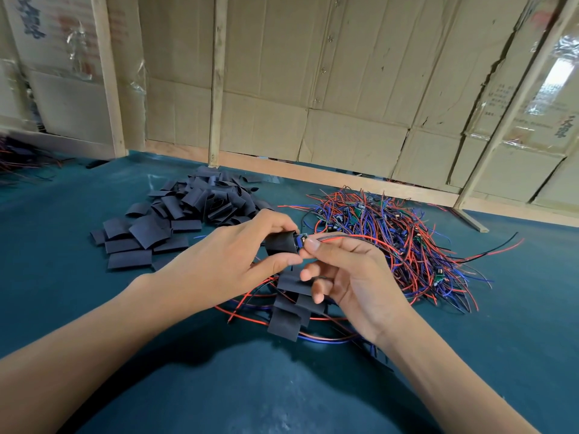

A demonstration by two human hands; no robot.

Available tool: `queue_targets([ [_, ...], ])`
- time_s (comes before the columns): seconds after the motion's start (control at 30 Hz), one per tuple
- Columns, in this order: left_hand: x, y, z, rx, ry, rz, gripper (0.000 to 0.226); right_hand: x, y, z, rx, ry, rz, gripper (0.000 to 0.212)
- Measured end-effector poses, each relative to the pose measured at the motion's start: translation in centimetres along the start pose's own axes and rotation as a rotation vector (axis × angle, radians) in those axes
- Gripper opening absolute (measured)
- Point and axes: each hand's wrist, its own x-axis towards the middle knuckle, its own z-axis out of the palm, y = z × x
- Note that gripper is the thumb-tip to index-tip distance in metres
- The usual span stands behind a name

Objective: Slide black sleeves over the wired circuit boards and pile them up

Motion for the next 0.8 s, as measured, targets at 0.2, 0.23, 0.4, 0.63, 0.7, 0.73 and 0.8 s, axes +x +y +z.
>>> queue_targets([
  [0.2, -0.1, 0.4, 0.2, 0.090, 0.007, 0.039, 0.052, 0.2, 0.0, -0.2, 0.007, 0.027, -0.006, 0.013],
  [0.23, -0.1, 0.4, 0.2, 0.105, 0.004, 0.040, 0.053, 0.2, 0.0, -0.2, -0.001, 0.036, -0.004, 0.013],
  [0.4, -0.1, 0.4, 0.5, 0.122, -0.010, 0.050, 0.046, 0.2, 0.6, -0.1, -0.053, 0.047, 0.008, 0.009],
  [0.63, 0.1, -0.2, 0.6, 0.203, 0.004, 0.108, 0.035, 0.4, 0.2, -0.6, -0.032, 0.152, -0.062, 0.019],
  [0.7, 0.1, -0.5, 0.6, 0.202, 0.033, 0.104, 0.031, 0.5, -0.1, -0.9, -0.007, 0.246, -0.113, 0.021],
  [0.73, 0.1, -0.6, 0.6, 0.197, 0.051, 0.105, 0.031, 0.6, -0.3, -1.2, -0.004, 0.298, -0.142, 0.021],
  [0.8, 0.2, -0.8, 0.6, 0.184, 0.065, 0.109, 0.032, 0.7, -0.7, -1.9, -0.078, 0.403, -0.222, 0.024],
])
